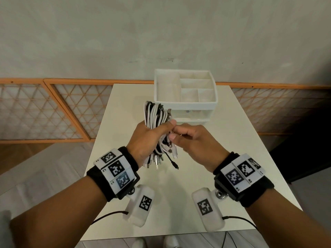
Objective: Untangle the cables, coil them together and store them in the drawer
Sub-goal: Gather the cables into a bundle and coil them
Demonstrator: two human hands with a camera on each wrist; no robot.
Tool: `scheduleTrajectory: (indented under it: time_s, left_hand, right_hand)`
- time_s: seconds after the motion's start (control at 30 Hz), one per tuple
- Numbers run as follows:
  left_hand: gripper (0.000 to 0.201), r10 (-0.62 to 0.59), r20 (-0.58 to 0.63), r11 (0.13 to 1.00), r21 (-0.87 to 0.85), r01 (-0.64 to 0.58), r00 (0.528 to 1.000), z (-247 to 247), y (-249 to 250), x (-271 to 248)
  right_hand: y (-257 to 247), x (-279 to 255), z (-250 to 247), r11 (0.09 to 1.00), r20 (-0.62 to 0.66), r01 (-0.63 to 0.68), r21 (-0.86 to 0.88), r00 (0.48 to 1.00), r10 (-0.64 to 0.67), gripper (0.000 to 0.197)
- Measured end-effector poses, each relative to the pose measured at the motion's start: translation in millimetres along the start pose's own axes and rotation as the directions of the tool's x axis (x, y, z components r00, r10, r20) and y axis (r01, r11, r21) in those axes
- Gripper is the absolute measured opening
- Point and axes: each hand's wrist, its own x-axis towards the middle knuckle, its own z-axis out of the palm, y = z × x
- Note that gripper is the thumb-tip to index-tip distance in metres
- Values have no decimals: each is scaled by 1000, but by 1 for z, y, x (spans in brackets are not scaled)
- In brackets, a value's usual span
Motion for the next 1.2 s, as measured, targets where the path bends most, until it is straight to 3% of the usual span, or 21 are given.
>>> scheduleTrajectory:
  time_s: [0.07, 0.13, 0.27, 0.53, 0.7, 0.8, 0.93, 1.1, 1.2]
  left_hand:
    - [33, -15, 7, 1000, -12, 15, 1000, 1, -1, 1]
    - [41, -32, 16, 999, -43, 32, 999, 2, -2, 1]
    - [50, -55, 16, 995, -87, 56, 998, 4, -3, 1]
    - [56, -42, 18, 995, -95, 44, 999, 6, -1, -4]
    - [28, -1, 9, 1000, -15, 1, 1000, 4, -1, -4]
    - [21, 1, 11, 1000, -5, -1, 1000, 5, 2, -3]
    - [28, -10, 23, 1000, -19, 11, 1000, 10, 4, -1]
    - [33, 9, 28, 998, -55, -8, 1000, 9, 3, -1]
    - [36, 5, 12, 999, -54, -4, 1000, 10, 4, 0]
  right_hand:
    - [-2, 2, -6, 980, -2, -57, 192, 998, 58, 12]
    - [-5, 6, -11, 937, -28, -89, 338, 994, 104, 13]
    - [-10, 11, -17, 858, -6, -138, 494, 987, 162, 10]
    - [-9, 12, -18, 835, -16, -131, 534, 986, 164, 7]
    - [-2, 9, -4, 917, -205, 15, 400, 976, 73, 10]
    - [-1, 9, 1, 890, -281, 47, 454, 955, 93, 10]
    - [-4, 12, 0, 851, -285, 34, 525, 949, 138, 7]
    - [-3, 9, -2, 849, -225, 45, 526, 970, 88, 8]
    - [-4, 10, -5, 793, -223, 46, 608, 968, 114, 5]
